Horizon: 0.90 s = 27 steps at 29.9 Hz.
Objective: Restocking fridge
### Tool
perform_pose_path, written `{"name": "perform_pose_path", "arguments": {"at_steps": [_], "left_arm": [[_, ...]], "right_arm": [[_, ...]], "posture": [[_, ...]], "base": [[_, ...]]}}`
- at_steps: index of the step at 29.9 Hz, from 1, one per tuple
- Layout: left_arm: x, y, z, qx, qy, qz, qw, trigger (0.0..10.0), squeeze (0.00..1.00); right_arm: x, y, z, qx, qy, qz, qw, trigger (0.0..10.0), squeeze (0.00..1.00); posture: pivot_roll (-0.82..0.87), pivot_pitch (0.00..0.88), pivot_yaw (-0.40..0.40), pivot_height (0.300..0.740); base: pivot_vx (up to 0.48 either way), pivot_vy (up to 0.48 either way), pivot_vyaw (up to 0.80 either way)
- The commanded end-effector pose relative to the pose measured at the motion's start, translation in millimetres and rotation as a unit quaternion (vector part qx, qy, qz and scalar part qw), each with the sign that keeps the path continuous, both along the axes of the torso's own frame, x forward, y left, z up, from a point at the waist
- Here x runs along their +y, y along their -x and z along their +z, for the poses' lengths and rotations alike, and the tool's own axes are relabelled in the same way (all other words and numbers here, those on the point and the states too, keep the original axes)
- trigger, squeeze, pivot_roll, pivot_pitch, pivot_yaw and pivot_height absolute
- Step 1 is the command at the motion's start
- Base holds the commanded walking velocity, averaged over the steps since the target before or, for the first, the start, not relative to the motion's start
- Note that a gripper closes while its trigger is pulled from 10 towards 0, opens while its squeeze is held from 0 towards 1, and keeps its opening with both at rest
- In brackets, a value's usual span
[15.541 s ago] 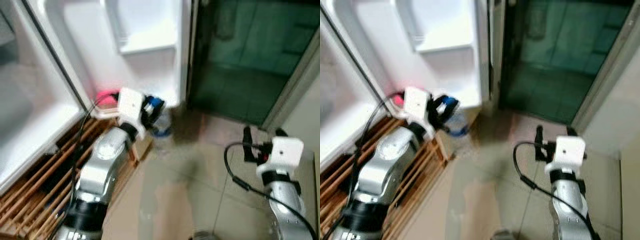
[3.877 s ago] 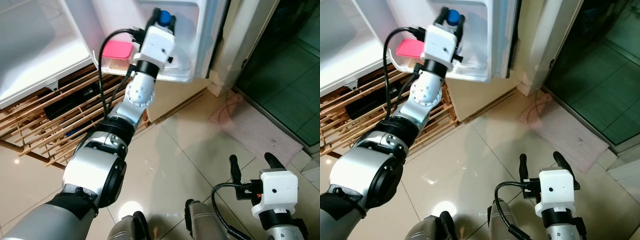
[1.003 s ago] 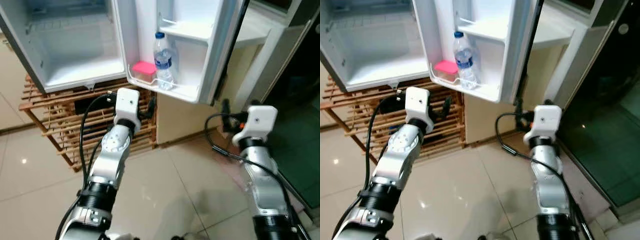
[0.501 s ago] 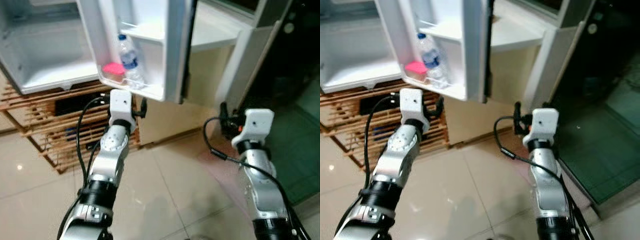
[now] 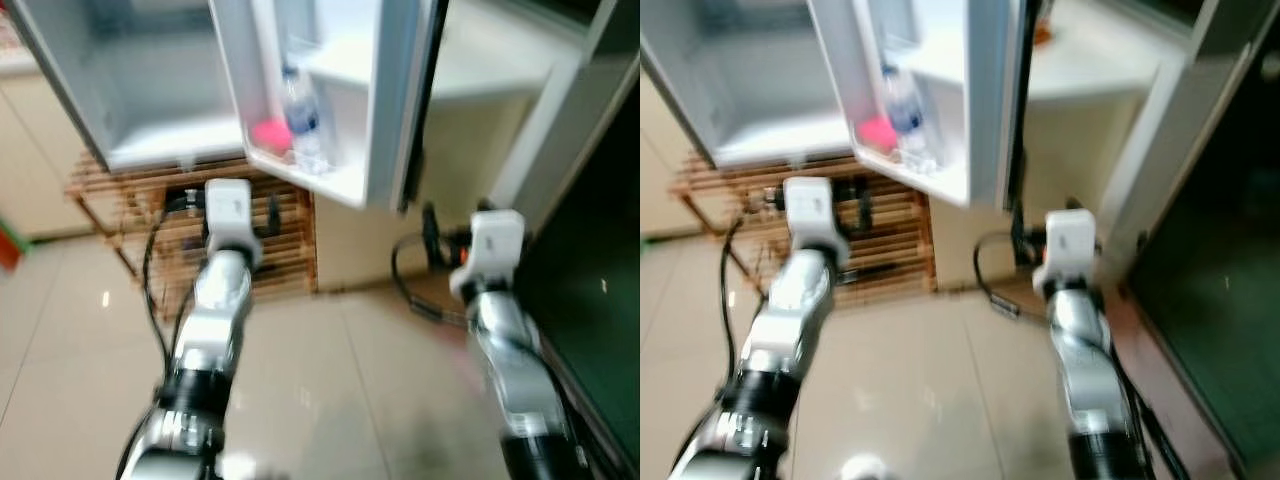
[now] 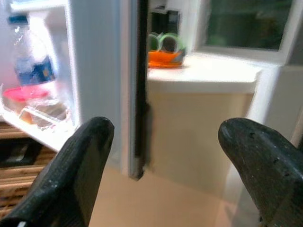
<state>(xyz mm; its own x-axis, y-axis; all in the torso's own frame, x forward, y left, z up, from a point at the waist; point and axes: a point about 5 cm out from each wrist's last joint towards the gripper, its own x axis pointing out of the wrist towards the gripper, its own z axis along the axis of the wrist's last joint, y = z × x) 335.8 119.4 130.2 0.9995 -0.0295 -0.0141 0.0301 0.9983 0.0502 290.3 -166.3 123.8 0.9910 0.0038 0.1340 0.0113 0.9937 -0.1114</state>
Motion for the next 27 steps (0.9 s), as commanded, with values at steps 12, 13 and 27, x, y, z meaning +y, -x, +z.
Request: {"name": "perform_pose_path", "arguments": {"at_steps": [12,13,27], "left_arm": [[-1.4,-2.2,11,-0.021,-0.015,-0.014,1.0,10.0,0.0],[-2.6,-2.5,10,-0.018,-0.022,-0.019,0.999,10.0,0.0],[15.0,-2.2,5,-0.008,-0.052,0.01,0.999,10.0,0.0]], "right_arm": [[1.9,-0.6,0,-0.002,-0.007,0.002,1.0,10.0,0.0],[2.3,-0.6,0,-0.002,-0.007,0.002,1.0,10.0,0.0],[-24.7,-16.7,-3,0.023,0.025,-0.049,0.998,10.0,0.0]], "posture": [[-0.16,0.0,0.038,0.74],[-0.16,0.0,0.039,0.74],[-0.13,0.0,0.047,0.74]], "base": [[0.48,0.0,0.0],[0.48,0.0,0.0],[0.234,0.0,0.0]]}}
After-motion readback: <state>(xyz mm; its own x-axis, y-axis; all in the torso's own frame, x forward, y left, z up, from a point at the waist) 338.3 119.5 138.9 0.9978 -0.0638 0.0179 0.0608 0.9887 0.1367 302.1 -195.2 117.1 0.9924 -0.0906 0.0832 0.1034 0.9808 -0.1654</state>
